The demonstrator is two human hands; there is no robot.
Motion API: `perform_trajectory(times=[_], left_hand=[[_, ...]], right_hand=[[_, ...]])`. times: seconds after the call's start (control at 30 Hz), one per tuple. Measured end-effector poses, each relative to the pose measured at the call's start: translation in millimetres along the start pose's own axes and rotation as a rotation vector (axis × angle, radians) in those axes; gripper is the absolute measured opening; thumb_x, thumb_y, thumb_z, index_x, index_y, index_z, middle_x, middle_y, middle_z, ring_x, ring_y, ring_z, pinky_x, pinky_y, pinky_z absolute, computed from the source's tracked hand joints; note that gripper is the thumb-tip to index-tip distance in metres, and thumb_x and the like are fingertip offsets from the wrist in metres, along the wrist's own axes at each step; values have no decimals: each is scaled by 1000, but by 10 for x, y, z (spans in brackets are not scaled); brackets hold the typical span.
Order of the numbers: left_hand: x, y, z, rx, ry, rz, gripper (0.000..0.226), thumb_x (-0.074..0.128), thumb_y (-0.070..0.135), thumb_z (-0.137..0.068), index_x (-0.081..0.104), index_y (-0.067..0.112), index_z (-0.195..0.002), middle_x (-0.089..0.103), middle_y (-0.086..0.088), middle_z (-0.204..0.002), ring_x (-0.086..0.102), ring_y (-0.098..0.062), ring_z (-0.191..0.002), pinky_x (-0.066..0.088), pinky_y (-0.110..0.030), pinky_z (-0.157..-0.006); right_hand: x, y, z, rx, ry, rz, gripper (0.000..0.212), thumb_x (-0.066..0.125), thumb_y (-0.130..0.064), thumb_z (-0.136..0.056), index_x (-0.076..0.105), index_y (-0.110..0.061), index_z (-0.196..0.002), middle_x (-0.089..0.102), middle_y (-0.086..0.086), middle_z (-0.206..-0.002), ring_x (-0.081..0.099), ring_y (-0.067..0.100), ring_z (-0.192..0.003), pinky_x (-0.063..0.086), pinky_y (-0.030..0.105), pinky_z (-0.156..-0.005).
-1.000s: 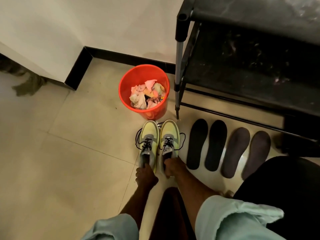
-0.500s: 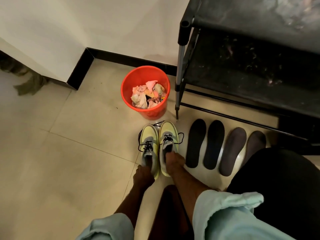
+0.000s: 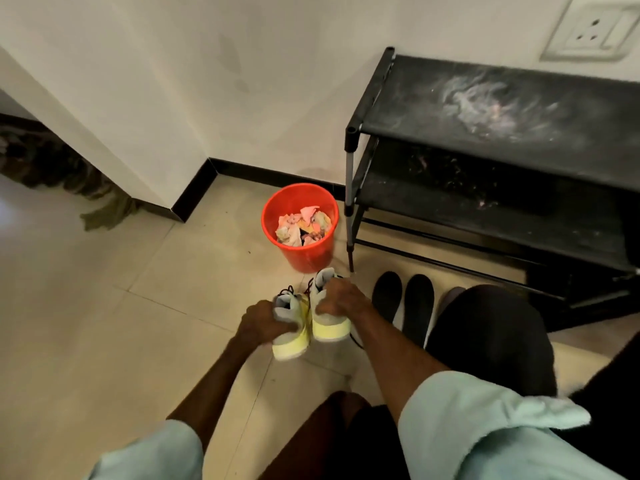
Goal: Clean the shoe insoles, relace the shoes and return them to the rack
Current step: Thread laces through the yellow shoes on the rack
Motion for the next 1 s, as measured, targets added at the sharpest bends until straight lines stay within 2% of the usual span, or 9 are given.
perform_trajectory(times=[0.1, 0.2, 0.27, 0.37, 0.5, 0.67, 0.77, 0.9, 1.0], left_hand=[[-448, 332, 294, 101, -10, -43, 44, 86, 64, -63, 65, 27, -74, 73, 4, -73, 73, -15, -66, 58, -29, -62], [-873, 663, 667, 187, 16, -132, 52, 83, 68, -62, 70, 22, -81, 73, 6, -66, 69, -8, -53, 56, -27, -53], [-1124, 860, 911, 230, 57, -196, 59, 81, 74, -58, 69, 24, -85, 73, 8, -73, 69, -7, -58, 56, -27, -53], [-1486, 1179, 1447, 308, 175, -284, 65, 82, 77, -54, 65, 27, -91, 72, 7, -86, 69, -11, -71, 61, -35, -65], [-1870, 1495, 2184, 363, 376, -322, 72, 87, 69, -57, 65, 23, -108, 64, 6, -94, 60, -14, -82, 50, -30, -65], [-2230, 1731, 2988, 446, 620, -222, 55, 91, 54, -61, 54, 37, -98, 56, 7, -87, 62, -22, -89, 37, -30, -68], [-2405, 1772, 3364, 472, 768, -165, 59, 91, 51, -61, 62, 30, -108, 59, 3, -89, 65, -28, -97, 37, -31, -69], [-2566, 1864, 3715, 514, 894, -135, 68, 90, 49, -66, 61, 20, -119, 71, -6, -109, 65, -31, -103, 38, -31, -71], [-2656, 2012, 3792, 558, 951, -105, 69, 89, 54, -65, 62, 19, -118, 72, -6, -112, 66, -30, -101, 40, -32, -71]], right_hand=[[-348, -127, 296, -17, 21, -33, 62, 84, -34, -76, 59, -16, -130, 64, 9, -130, 63, 29, -115, 55, 35, -91], [-716, -253, 747, -105, 75, -55, 61, 86, -37, -73, 59, -21, -126, 65, 6, -125, 64, 27, -110, 60, 41, -89], [-947, -314, 1057, -174, 124, -53, 65, 89, -38, -70, 60, -25, -126, 65, 4, -126, 63, 25, -110, 59, 40, -88], [-1327, -398, 1644, -265, 201, -21, 77, 93, -39, -68, 57, -21, -134, 62, 2, -128, 60, 22, -112, 54, 32, -84], [-1791, -628, 2311, -370, 311, -19, 69, 94, -36, -66, 61, -22, -125, 57, -5, -108, 53, 16, -97, 45, 27, -76], [-2247, -1083, 2914, -467, 500, 69, 59, 95, -33, -60, 66, -21, -109, 69, 2, -107, 66, 22, -96, 56, 34, -78], [-2415, -1283, 3222, -514, 605, 80, 54, 94, -33, -61, 68, -19, -105, 71, 3, -105, 66, 24, -96, 57, 38, -82], [-2602, -1420, 3602, -548, 741, 66, 55, 95, -32, -62, 67, -18, -108, 71, 3, -105, 65, 23, -96, 56, 37, -82], [-2781, -1380, 3724, -552, 809, 60, 63, 95, -34, -62, 66, -20, -115, 70, 4, -110, 64, 24, -100, 57, 42, -86]])
Point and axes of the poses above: each hand's wrist, its own z-axis away from the middle knuckle, its own x-axis out of the palm, y = z × x, the point moved 4 cm from there along -z, towards the middle knuckle
